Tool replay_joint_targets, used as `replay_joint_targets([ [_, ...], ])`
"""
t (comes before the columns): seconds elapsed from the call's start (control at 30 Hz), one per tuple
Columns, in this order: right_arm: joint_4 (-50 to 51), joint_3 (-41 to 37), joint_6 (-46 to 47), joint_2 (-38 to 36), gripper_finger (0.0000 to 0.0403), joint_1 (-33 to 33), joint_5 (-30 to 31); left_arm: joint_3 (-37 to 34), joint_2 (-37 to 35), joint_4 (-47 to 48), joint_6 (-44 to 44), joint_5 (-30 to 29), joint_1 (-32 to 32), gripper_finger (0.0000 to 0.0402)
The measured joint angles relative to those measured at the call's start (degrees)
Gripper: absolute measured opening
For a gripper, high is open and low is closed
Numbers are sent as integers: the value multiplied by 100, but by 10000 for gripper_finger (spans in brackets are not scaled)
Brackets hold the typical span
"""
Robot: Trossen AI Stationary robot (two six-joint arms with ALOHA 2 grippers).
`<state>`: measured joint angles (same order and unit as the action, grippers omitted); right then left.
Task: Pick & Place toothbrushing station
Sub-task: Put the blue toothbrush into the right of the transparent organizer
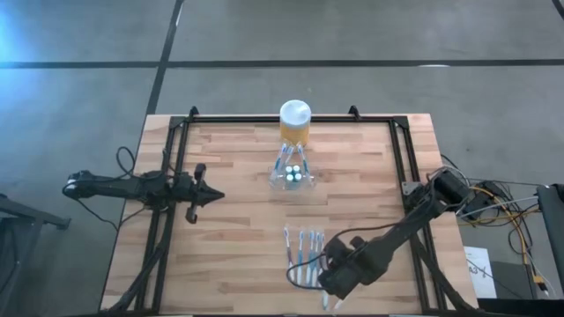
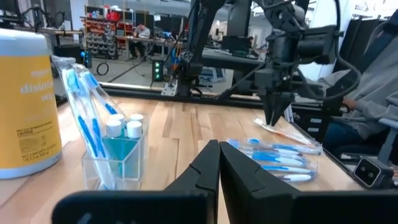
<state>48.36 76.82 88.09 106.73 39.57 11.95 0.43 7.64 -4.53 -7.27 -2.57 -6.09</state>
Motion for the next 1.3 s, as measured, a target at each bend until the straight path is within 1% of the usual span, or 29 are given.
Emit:
replay_joint_targets([
  [0.13, -7, -9, 72, -7, 82, -2, 141, -2, 0, 157, -3, 0, 0, 12],
  [0.37, 17, -145, 607, 18, 152, -138, 150, -4, 2, 258, -25, 0, 0, 14],
  [0.57, -73, -207, 668, 28, 188, -151, 164, -4, 2, 267, -63, 0, 0, 14],
  [0.73, -403, -367, 830, 28, 194, -153, 154, -6, 2, 303, -73, 7, 0, 14],
  [0.87, -1067, -633, 843, 28, 194, -146, 120, -7, 2, 306, -124, 7, 0, 14],
  [1.1, -1178, -1022, 1124, 28, 194, -107, -28, -7, 2, 310, -148, 13, 0, 14],
  [1.3, -1869, -1445, 1089, 1, 194, -120, -11, -9, 2, 312, -173, 22, 0, 12],
])
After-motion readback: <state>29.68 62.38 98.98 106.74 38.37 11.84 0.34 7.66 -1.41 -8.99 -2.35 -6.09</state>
